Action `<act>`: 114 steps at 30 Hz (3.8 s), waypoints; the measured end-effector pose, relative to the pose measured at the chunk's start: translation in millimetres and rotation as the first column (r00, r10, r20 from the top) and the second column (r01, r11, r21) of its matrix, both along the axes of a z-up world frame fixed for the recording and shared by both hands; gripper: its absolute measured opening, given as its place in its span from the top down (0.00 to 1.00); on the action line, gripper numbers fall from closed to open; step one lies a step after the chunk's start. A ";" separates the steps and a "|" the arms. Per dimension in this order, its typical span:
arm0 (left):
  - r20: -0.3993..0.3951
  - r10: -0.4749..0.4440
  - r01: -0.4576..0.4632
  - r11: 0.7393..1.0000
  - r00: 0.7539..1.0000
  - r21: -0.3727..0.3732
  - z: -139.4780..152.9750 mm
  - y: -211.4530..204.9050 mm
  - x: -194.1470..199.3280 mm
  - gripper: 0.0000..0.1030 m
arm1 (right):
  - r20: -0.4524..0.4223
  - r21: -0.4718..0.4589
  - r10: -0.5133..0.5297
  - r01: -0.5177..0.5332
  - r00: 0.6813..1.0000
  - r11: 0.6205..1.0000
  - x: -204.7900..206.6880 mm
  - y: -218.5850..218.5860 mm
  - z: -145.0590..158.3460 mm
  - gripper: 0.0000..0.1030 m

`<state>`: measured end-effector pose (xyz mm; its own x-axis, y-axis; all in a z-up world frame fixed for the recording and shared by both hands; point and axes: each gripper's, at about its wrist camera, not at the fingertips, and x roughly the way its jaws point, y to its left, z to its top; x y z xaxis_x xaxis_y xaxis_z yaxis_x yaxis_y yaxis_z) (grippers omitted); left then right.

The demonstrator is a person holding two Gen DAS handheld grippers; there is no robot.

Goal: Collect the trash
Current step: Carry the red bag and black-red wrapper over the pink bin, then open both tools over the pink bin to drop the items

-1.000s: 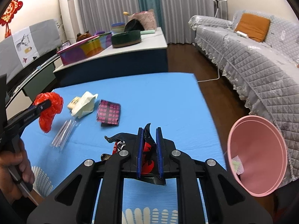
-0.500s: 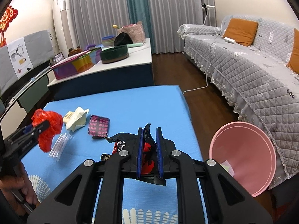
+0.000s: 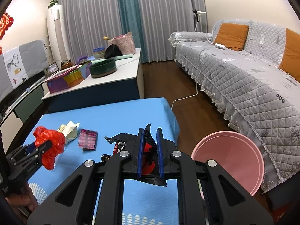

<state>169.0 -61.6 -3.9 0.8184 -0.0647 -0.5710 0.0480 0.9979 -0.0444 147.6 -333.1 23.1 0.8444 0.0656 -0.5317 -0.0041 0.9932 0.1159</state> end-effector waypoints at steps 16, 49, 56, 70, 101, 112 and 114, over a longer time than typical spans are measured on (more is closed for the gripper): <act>0.037 -0.102 0.102 0.995 0.994 -0.011 27.9 -75.3 14.8 0.65 | 0.039 -0.023 -0.096 0.097 0.995 0.995 5.8 -56.9 27.0 0.87; 0.026 -0.400 0.401 0.916 0.916 -0.031 33.9 -204.0 20.6 0.65 | -0.005 0.014 -0.311 0.311 0.951 0.950 -11.0 -167.0 22.4 0.87; -0.001 -0.491 0.491 0.871 0.871 -0.019 25.4 -243.1 23.7 0.65 | -0.021 0.052 -0.359 0.360 0.933 0.932 -11.8 -191.8 22.8 0.87; -0.058 -0.571 0.570 0.821 0.819 -0.020 0.5 -297.7 29.8 0.64 | -0.054 0.065 -0.390 0.393 0.919 0.917 -9.7 -213.2 17.7 0.87; -0.002 -0.447 0.447 0.894 0.894 -0.033 39.3 -165.3 -1.2 0.48 | 0.009 0.045 -0.252 0.251 0.968 0.967 1.8 -140.7 32.0 0.58; 0.016 -0.323 0.323 0.946 0.946 -0.015 46.2 -67.0 -17.0 0.48 | 0.019 0.045 -0.116 0.115 0.993 0.992 4.6 -69.8 30.6 0.58; 0.016 -0.296 0.296 0.955 0.955 -0.014 45.1 -50.3 -17.0 0.48 | 0.019 0.046 -0.092 0.091 0.996 0.995 5.5 -57.9 29.8 0.58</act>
